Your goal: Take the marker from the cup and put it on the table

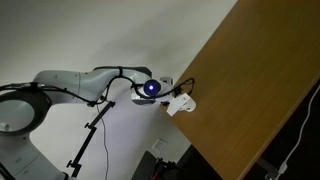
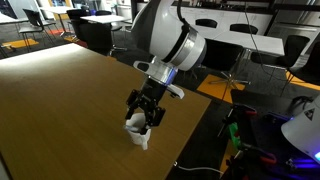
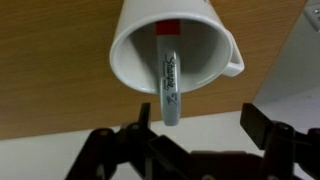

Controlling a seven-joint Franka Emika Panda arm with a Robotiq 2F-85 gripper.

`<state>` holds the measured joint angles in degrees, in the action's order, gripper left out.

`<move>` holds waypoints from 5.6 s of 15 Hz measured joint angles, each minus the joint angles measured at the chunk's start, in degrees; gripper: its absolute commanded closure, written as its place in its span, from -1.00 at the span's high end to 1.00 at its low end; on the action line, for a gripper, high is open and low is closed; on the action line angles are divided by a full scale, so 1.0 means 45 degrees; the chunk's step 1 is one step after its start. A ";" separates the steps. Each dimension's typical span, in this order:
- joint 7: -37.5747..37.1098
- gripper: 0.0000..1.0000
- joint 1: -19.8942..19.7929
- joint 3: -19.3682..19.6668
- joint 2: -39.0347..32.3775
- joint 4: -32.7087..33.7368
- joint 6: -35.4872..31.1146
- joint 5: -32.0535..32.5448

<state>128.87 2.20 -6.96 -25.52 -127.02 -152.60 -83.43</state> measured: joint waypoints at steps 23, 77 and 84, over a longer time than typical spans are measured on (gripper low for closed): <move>0.0087 -0.87 0.0111 -0.0005 -0.0994 0.1084 -0.0002 -0.0164; -0.6514 -0.88 0.0117 0.1353 0.3510 -0.1154 -0.1950 0.7893; -0.7712 -0.88 0.0117 0.2438 0.3167 0.0364 -0.1230 1.1699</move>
<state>94.17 2.73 4.02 -11.27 -125.38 -158.14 -30.79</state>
